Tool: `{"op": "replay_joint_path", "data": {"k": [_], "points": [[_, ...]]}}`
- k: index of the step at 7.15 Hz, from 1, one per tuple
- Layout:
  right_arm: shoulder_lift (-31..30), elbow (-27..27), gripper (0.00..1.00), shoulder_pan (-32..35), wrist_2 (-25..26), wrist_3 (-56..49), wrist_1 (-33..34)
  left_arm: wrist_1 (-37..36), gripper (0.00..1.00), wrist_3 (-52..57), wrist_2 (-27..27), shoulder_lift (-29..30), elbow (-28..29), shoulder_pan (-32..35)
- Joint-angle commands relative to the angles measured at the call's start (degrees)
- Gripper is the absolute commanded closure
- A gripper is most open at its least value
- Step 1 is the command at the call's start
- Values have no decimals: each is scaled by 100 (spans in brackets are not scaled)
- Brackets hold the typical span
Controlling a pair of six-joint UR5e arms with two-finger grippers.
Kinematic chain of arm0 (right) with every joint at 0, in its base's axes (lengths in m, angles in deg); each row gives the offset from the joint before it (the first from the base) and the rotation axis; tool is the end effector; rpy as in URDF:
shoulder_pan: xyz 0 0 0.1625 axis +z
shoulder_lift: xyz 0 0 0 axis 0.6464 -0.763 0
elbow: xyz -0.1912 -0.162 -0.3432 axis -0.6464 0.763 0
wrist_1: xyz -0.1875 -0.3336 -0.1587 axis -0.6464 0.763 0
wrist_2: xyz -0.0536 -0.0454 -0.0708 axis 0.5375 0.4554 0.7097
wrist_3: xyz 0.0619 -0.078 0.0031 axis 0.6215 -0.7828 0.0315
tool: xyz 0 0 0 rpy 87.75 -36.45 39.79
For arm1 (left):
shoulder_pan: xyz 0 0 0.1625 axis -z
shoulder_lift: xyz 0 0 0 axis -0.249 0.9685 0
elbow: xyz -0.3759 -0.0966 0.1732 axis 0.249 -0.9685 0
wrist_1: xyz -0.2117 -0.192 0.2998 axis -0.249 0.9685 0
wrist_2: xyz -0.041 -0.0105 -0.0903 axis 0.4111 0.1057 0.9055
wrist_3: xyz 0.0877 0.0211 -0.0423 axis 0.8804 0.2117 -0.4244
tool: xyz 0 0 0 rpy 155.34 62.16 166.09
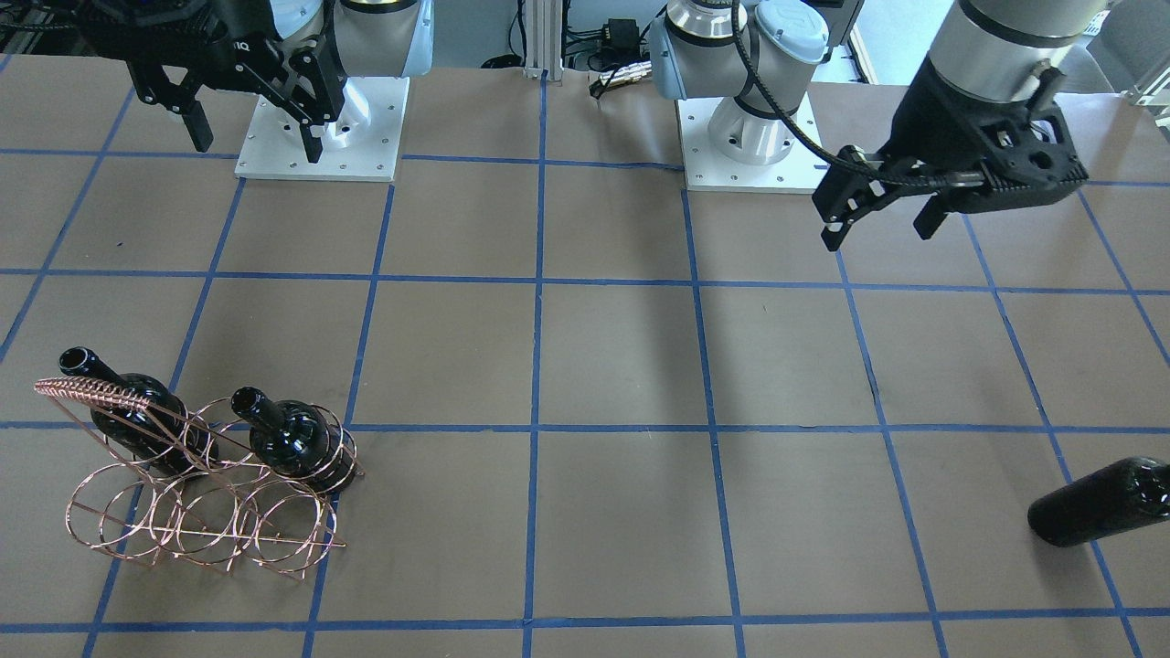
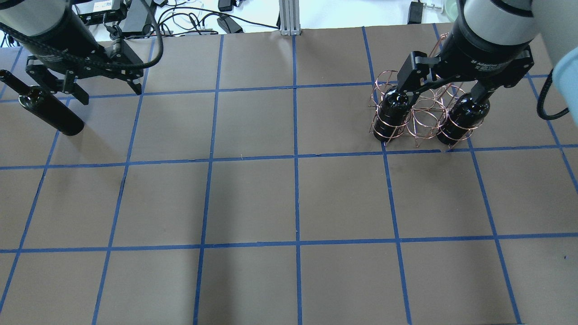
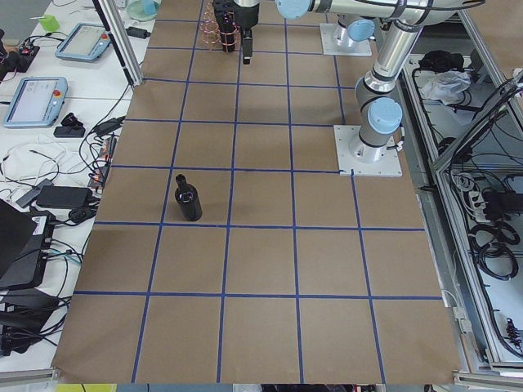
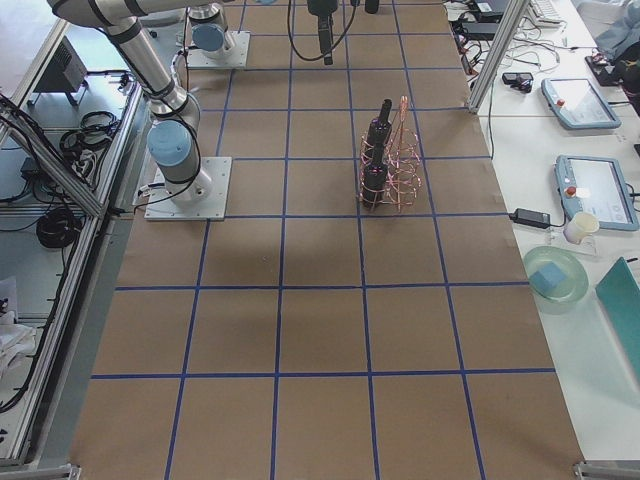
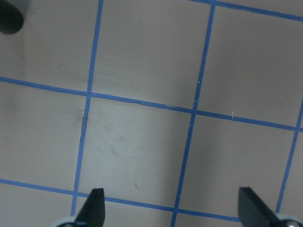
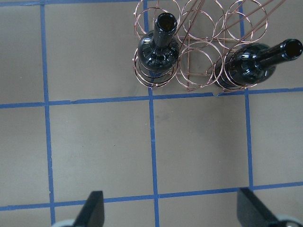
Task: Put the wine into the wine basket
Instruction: 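Lower the left gripper and close it around the bottle neck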
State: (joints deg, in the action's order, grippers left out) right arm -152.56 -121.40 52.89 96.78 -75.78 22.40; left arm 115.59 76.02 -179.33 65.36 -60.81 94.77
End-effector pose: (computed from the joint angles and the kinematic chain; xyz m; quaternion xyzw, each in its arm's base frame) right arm 0.1500 -0.4304 0.5485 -0.0226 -0.9964 0.0753 0.0312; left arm -0.0486 -0.5072 0.5206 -0.0943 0.9952 -0.0270 0.0032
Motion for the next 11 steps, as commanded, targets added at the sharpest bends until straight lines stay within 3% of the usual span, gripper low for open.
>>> {"op": "replay_joint_path", "data": {"k": [1, 3, 4, 6, 7, 8, 11], "points": [[0, 0, 0, 0, 0, 0, 0, -198, 0, 660, 76, 259, 84, -799], [0, 0, 0, 0, 0, 0, 0, -320, 0, 1718, 750, 566, 258, -1930], [0, 0, 0, 0, 0, 0, 0, -374, 0, 2195, 770, 812, 529, -2267], [0, 0, 0, 0, 0, 0, 0, -584, 0, 3232, 700, 1357, 882, -2628], [0, 0, 0, 0, 9, 0, 0, -1072, 0, 3924, 570, 1646, 953, -2726], [0, 0, 0, 0, 9, 0, 0, -1504, 0, 4105, 325, 1884, 954, -2727], [0, 0, 0, 0, 0, 0, 0, -1903, 0, 4466, 357, 2535, 1392, -2727]]}}
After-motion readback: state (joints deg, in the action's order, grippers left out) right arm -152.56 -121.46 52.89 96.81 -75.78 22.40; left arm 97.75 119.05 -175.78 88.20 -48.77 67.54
